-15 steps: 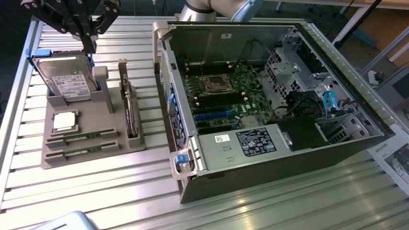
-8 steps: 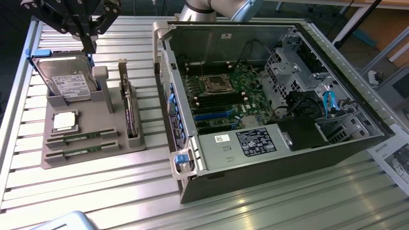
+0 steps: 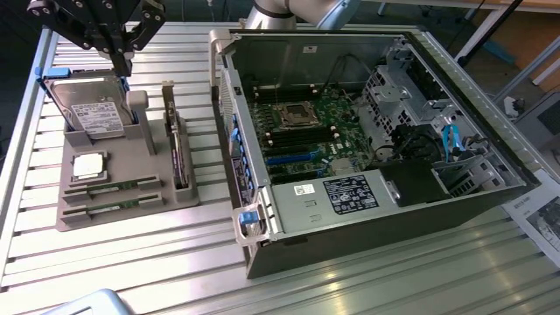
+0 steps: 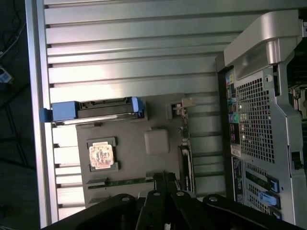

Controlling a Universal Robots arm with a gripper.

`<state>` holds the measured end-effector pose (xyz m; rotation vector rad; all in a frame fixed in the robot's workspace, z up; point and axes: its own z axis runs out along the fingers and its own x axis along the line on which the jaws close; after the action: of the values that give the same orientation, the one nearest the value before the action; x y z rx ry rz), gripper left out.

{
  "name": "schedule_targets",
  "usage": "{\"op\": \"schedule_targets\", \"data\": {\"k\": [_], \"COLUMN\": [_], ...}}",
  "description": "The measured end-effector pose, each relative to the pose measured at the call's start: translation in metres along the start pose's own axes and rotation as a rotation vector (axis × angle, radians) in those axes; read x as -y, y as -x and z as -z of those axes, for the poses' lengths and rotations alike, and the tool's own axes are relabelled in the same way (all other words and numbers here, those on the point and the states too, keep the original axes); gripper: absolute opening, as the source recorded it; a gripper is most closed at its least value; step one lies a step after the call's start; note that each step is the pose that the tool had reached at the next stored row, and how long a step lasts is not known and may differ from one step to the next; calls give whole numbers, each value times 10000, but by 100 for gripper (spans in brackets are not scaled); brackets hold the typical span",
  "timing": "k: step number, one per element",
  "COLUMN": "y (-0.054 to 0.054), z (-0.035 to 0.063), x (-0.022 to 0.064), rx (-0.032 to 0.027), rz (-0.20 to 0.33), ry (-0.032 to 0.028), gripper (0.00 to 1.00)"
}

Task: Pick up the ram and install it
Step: 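Reach for the ram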

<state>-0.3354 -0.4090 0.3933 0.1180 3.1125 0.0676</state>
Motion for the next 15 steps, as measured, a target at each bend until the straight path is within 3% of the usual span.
{"op": "schedule_targets", "data": {"k": [6, 11, 15], "y": [6, 17, 22], "z": [3, 9, 12], "x": [77, 221, 279], "rx": [1, 1, 0], "rz": [0, 1, 0], "ry": [1, 1, 0], "gripper": [10, 10, 10]}}
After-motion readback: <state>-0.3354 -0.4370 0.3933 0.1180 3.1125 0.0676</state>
